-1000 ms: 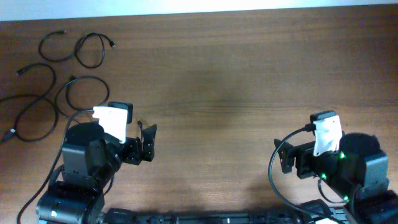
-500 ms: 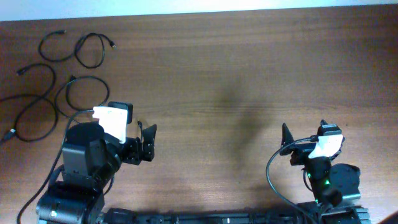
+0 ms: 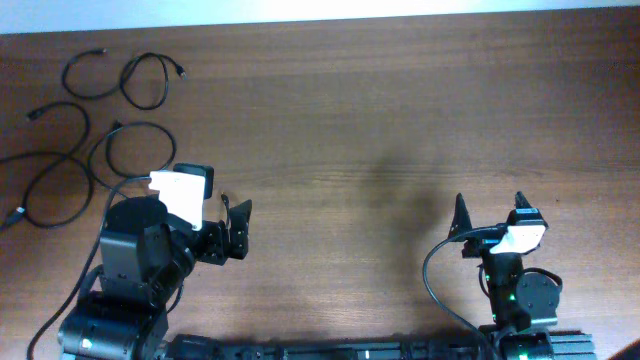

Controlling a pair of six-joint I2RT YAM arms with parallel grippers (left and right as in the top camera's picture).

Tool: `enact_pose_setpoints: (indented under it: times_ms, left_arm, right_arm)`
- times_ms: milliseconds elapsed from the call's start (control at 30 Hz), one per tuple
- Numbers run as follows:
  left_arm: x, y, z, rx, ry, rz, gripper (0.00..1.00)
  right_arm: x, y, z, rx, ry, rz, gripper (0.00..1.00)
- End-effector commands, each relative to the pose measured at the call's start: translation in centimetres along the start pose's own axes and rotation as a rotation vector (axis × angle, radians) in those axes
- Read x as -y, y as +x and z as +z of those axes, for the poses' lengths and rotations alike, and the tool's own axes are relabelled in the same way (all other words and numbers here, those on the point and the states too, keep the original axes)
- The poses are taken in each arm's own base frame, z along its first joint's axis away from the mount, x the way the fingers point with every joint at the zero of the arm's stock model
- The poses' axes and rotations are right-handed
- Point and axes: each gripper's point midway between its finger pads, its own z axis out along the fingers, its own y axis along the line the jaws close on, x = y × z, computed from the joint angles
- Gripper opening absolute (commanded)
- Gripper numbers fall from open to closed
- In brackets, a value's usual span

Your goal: Untangle cables

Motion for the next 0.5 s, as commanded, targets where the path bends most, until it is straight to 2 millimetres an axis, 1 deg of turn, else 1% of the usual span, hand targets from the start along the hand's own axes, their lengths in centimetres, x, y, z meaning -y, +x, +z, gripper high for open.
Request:
enact_pose_setpoints:
  times_ms: [0,200,300,467]
  left_arm:
    - [-0.28,0.11,0.07,-0.002,-0.014,0.010,0.99]
    - [-0.28,0.11,0.07,-0.002,-0.014,0.010,0.99]
    - [-0.29,0.28,0.07,-0.009,-0.014,0.009,0.99]
    - [-0.31,0.54,0.07,-0.019,-0.015,0.008,0.99]
  right_arm:
    - [0.28,0.60,-0.02,-0.016,0.012,0.007,0.98]
    - [0.39,0.79,-0.02,-0.024,0.018,0.001,0.98]
    - [0.35,0.85,-0.02,-0.027,0.014,-0.067,0.98]
    - [0.41,0.84,-0.02,-0.027,0.018,-0.076,0.98]
